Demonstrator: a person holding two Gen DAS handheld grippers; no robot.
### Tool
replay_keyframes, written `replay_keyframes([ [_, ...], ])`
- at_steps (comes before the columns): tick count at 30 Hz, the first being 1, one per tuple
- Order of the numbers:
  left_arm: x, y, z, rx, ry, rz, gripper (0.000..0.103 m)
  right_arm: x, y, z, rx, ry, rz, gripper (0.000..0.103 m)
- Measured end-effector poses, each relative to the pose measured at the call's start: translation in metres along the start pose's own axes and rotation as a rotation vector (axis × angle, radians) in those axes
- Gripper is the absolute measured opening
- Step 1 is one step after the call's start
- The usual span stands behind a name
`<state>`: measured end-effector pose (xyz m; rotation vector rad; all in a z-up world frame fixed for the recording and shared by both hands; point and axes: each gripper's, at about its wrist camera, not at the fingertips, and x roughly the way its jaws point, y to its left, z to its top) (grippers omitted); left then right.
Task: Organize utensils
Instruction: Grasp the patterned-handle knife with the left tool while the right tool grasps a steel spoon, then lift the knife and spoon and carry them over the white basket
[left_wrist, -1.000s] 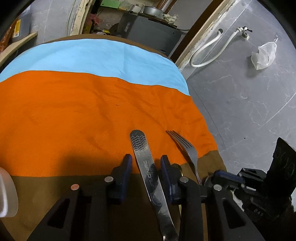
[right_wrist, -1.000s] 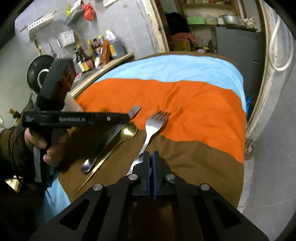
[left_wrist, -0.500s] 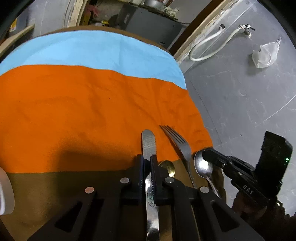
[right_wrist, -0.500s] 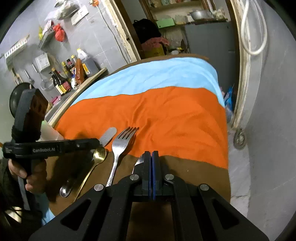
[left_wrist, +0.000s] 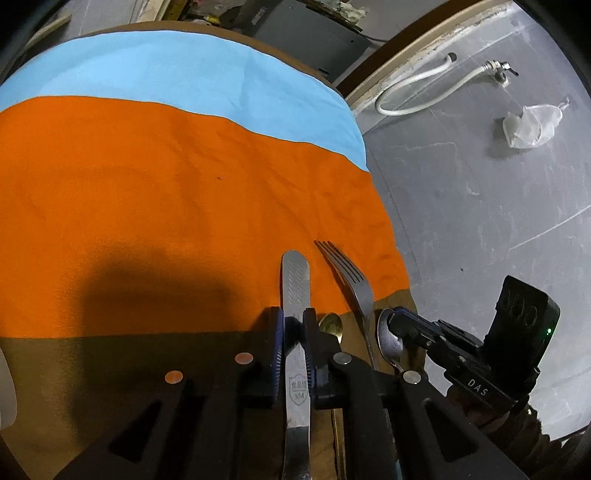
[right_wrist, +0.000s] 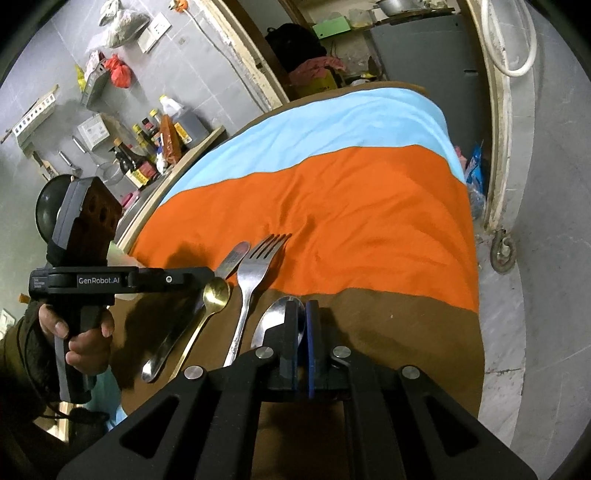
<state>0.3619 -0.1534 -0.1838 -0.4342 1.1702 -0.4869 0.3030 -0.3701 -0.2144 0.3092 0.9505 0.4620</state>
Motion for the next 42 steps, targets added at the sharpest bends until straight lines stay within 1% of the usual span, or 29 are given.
replay_keyframes([
  [7, -0.011, 0.006, -0.006, 0.012, 0.015, -0.018, 0.012, -0.001, -0.001, -0.002, 0.007, 0.023, 0.014, 0.006],
  [9, -0.013, 0.008, -0.01, 0.019, 0.022, -0.025, 0.013, 0.0, 0.001, -0.002, 0.004, 0.029, 0.021, 0.01],
  [11, -0.014, 0.008, -0.013, 0.028, 0.029, -0.03, 0.013, 0.0, 0.003, -0.002, 0.0, 0.034, 0.031, 0.019],
  [12, -0.015, 0.009, -0.014, 0.029, 0.031, -0.032, 0.013, 0.001, 0.005, -0.001, -0.005, 0.039, 0.032, 0.021],
  [15, -0.014, 0.008, -0.014, 0.04, 0.047, -0.037, 0.013, 0.003, 0.01, 0.0, -0.024, 0.049, 0.011, 0.021],
  [16, -0.014, 0.007, -0.014, 0.049, 0.053, -0.034, 0.013, 0.003, 0.01, -0.001, -0.025, 0.05, 0.007, 0.021],
  [18, -0.012, -0.001, -0.016, 0.085, 0.063, -0.01, 0.013, 0.004, 0.014, 0.0, -0.032, 0.056, -0.012, 0.017],
  [19, -0.012, -0.005, -0.017, 0.103, 0.063, 0.006, 0.013, 0.005, 0.014, 0.0, -0.036, 0.062, -0.015, 0.011],
  [20, -0.012, -0.008, -0.018, 0.115, 0.064, 0.019, 0.013, 0.006, 0.017, 0.0, -0.037, 0.064, -0.017, 0.009],
  [22, -0.014, -0.011, -0.019, 0.123, 0.063, 0.034, 0.011, 0.005, 0.019, 0.0, -0.038, 0.062, -0.027, 0.008],
  [23, -0.014, -0.013, -0.02, 0.123, 0.061, 0.044, 0.008, 0.004, 0.02, 0.0, -0.04, 0.059, -0.031, 0.006],
  [25, -0.015, -0.017, -0.021, 0.12, 0.062, 0.041, 0.007, 0.001, 0.023, 0.0, -0.044, 0.054, -0.038, 0.005],
  [32, -0.016, -0.026, -0.024, 0.119, 0.069, 0.037, 0.007, -0.009, 0.03, -0.005, -0.054, 0.056, -0.064, 0.004],
  [36, -0.011, -0.027, -0.022, 0.103, 0.092, 0.038, 0.007, -0.01, 0.031, -0.008, -0.048, 0.059, -0.07, 0.004],
  [40, -0.004, -0.032, -0.022, 0.113, 0.111, 0.057, 0.007, -0.009, 0.03, -0.008, -0.045, 0.063, -0.076, 0.004],
  [42, -0.006, -0.032, -0.023, 0.116, 0.106, 0.061, 0.005, -0.01, 0.031, -0.009, -0.048, 0.065, -0.083, 0.004],
])
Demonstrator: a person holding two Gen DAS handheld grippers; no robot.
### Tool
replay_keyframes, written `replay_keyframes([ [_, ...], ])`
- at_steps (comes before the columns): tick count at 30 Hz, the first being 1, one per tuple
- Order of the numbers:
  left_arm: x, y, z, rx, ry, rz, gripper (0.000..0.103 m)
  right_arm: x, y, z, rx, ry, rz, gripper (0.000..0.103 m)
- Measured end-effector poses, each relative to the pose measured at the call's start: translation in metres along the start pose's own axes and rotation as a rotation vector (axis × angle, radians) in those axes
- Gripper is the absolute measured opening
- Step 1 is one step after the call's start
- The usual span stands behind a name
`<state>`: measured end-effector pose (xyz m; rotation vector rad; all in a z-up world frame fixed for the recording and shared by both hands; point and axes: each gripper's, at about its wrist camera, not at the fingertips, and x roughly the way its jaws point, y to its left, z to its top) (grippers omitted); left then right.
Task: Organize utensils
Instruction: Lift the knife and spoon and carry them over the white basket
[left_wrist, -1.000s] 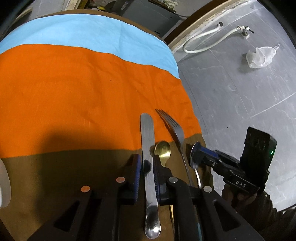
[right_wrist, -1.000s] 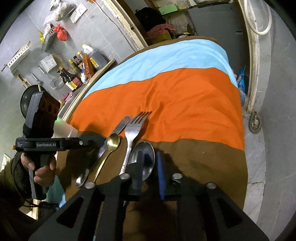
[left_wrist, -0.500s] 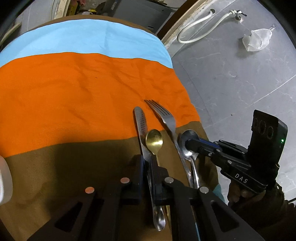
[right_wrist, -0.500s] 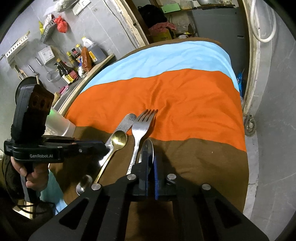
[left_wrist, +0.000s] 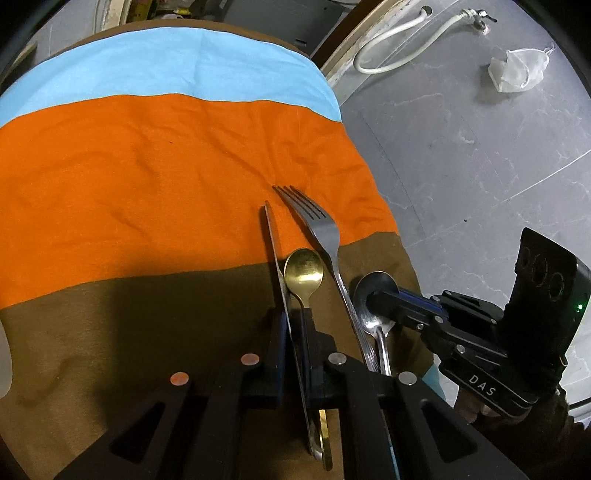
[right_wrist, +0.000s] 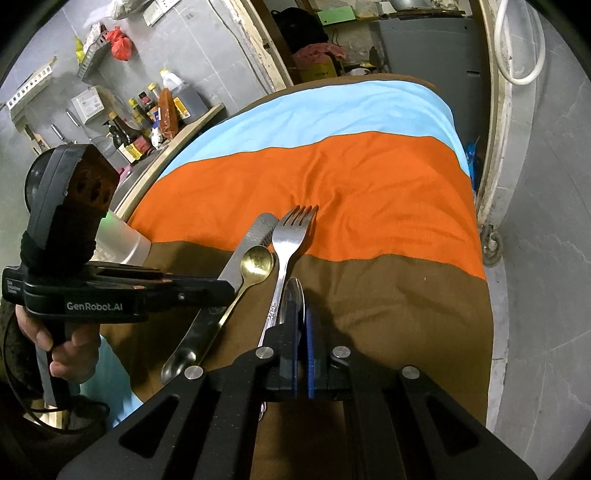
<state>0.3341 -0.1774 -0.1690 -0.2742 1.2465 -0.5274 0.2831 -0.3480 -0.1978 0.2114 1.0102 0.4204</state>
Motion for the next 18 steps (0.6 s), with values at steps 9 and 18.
replay_keyframes([
  [9, -0.036, 0.0, -0.025, 0.025, -0.156, 0.013, 0.002, -0.026, 0.018, -0.005, -0.026, -0.103, -0.053, 0.003],
  [18, -0.111, -0.007, -0.048, 0.026, -0.469, 0.068, 0.002, -0.071, 0.069, 0.004, -0.109, -0.327, -0.084, 0.003],
])
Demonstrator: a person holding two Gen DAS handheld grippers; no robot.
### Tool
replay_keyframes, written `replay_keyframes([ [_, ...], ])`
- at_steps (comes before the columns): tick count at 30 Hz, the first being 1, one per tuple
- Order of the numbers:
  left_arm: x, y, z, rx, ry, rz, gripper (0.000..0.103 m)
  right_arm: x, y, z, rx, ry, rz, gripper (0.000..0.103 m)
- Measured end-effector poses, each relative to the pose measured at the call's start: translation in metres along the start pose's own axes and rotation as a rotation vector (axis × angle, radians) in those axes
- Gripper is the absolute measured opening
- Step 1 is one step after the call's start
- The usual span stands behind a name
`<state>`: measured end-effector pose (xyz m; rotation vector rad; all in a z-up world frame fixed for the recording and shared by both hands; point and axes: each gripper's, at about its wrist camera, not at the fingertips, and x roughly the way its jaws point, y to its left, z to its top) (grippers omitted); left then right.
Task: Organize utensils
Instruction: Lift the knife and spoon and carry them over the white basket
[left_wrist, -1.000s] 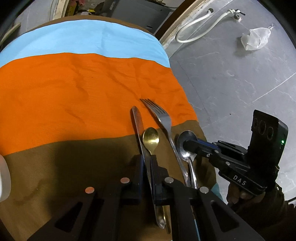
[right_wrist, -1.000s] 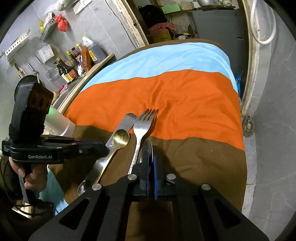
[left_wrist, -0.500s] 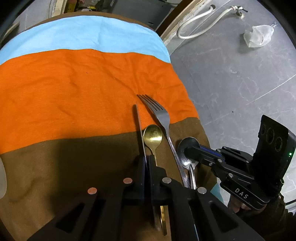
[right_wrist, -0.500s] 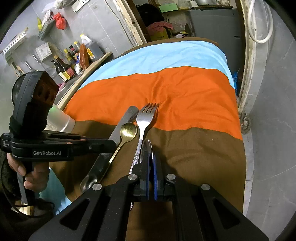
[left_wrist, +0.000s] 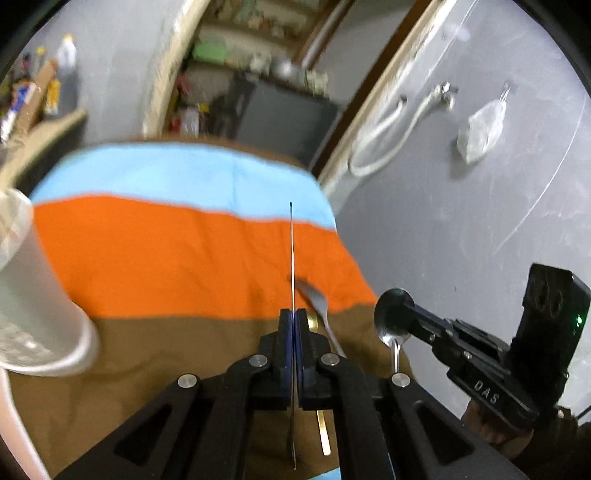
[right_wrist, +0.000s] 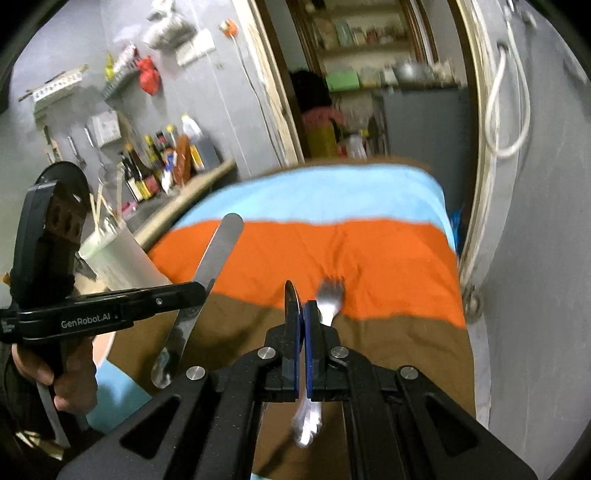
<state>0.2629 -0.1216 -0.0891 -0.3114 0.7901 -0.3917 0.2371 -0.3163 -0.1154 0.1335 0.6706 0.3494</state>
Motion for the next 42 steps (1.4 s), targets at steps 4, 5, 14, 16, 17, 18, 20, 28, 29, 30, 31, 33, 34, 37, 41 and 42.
replay_keyframes([
  [4, -0.032, 0.002, 0.012, 0.023, -0.114, 0.052, 0.002, -0.014, 0.027, 0.023, -0.053, -0.098, -0.005, 0.002],
  [5, -0.038, 0.005, 0.014, 0.025, -0.135, 0.063, 0.002, -0.019, 0.037, 0.032, -0.071, -0.137, -0.01, 0.002],
  [14, -0.119, 0.037, 0.051, 0.03, -0.348, 0.167, 0.002, -0.042, 0.103, 0.093, -0.109, -0.337, 0.018, 0.003],
  [16, -0.131, 0.044, 0.058, 0.023, -0.386, 0.181, 0.002, -0.043, 0.119, 0.106, -0.11, -0.381, 0.037, 0.003],
  [17, -0.143, 0.053, 0.063, 0.016, -0.413, 0.193, 0.002, -0.043, 0.127, 0.11, -0.11, -0.398, 0.043, 0.002],
  [18, -0.149, 0.058, 0.067, 0.01, -0.434, 0.205, 0.002, -0.042, 0.136, 0.116, -0.112, -0.421, 0.049, 0.002],
  [20, -0.166, 0.075, 0.071, -0.003, -0.476, 0.231, 0.002, -0.04, 0.15, 0.121, -0.112, -0.452, 0.058, 0.002],
  [28, -0.195, 0.153, 0.074, -0.12, -0.557, 0.294, 0.002, -0.01, 0.201, 0.13, -0.1, -0.555, 0.048, 0.003],
  [29, -0.195, 0.162, 0.073, -0.133, -0.562, 0.292, 0.002, -0.006, 0.205, 0.129, -0.1, -0.562, 0.042, 0.003],
  [30, -0.194, 0.169, 0.072, -0.141, -0.565, 0.291, 0.002, -0.001, 0.21, 0.127, -0.103, -0.571, 0.032, 0.003],
  [31, -0.193, 0.176, 0.07, -0.147, -0.571, 0.288, 0.002, 0.003, 0.214, 0.125, -0.107, -0.576, 0.025, 0.003],
  [33, -0.189, 0.186, 0.066, -0.152, -0.585, 0.274, 0.002, 0.014, 0.222, 0.117, -0.128, -0.588, 0.003, 0.003],
  [34, -0.186, 0.189, 0.065, -0.153, -0.587, 0.271, 0.002, 0.018, 0.225, 0.114, -0.139, -0.594, -0.006, 0.003],
  [37, -0.175, 0.201, 0.061, -0.161, -0.597, 0.245, 0.002, 0.03, 0.227, 0.103, -0.152, -0.594, -0.022, 0.003],
  [41, -0.159, 0.21, 0.053, -0.16, -0.598, 0.222, 0.002, 0.041, 0.231, 0.093, -0.172, -0.584, -0.033, 0.003],
  [42, -0.155, 0.211, 0.053, -0.155, -0.596, 0.222, 0.002, 0.044, 0.232, 0.09, -0.181, -0.583, -0.034, 0.003],
])
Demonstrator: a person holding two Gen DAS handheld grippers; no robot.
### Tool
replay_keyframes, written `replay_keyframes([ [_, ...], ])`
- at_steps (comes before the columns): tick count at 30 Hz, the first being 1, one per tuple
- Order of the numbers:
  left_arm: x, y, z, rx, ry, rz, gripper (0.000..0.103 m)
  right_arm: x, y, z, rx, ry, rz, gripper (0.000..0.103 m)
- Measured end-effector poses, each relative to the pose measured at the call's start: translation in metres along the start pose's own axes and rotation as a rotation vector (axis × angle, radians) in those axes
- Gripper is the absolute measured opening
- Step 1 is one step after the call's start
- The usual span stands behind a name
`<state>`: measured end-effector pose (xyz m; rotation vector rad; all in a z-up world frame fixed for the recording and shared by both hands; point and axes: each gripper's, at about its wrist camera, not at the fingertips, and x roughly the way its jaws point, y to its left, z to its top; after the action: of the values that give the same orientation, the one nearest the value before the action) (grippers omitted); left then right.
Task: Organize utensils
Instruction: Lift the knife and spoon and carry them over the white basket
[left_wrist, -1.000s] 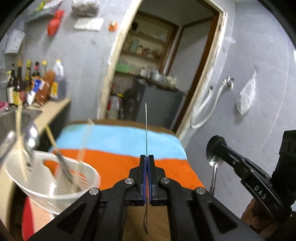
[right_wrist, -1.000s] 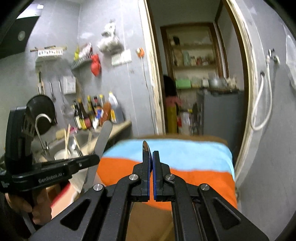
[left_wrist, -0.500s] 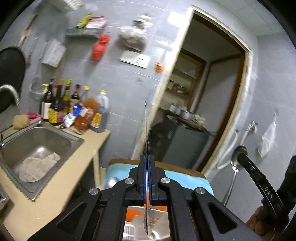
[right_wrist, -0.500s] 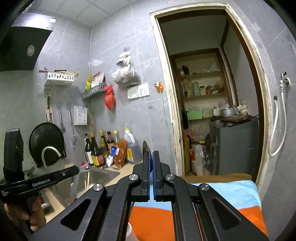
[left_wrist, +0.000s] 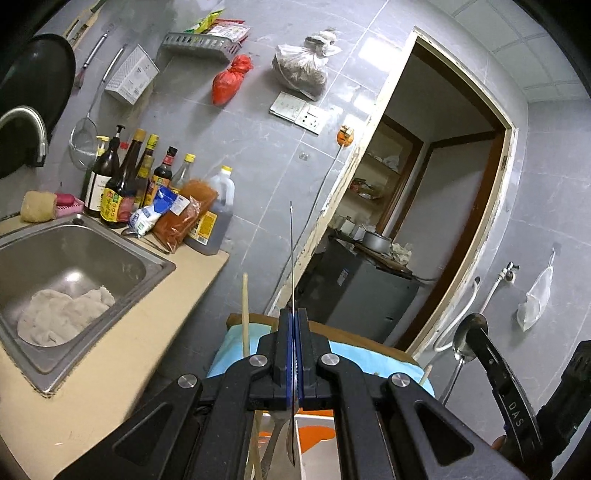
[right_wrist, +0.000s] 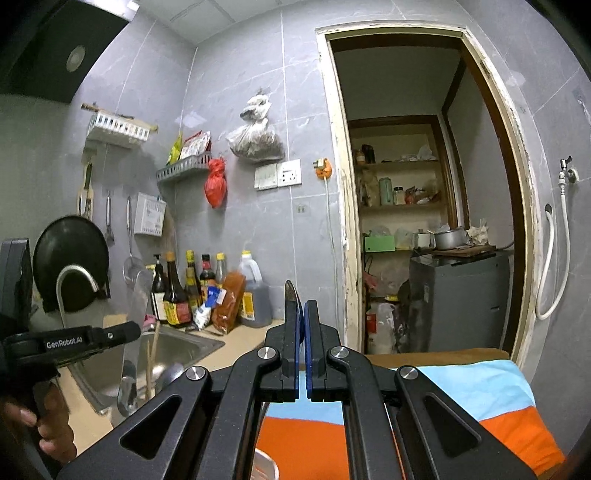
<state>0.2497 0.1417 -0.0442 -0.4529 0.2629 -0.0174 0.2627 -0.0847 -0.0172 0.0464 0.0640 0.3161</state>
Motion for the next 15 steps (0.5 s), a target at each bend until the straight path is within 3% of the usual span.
replay_keyframes([
  [15, 0.009, 0.002, -0.028, 0.024, 0.02, -0.03, 0.002, -0.003, 0.022, -0.021, -0.164, 0.003, -0.017, 0.003],
])
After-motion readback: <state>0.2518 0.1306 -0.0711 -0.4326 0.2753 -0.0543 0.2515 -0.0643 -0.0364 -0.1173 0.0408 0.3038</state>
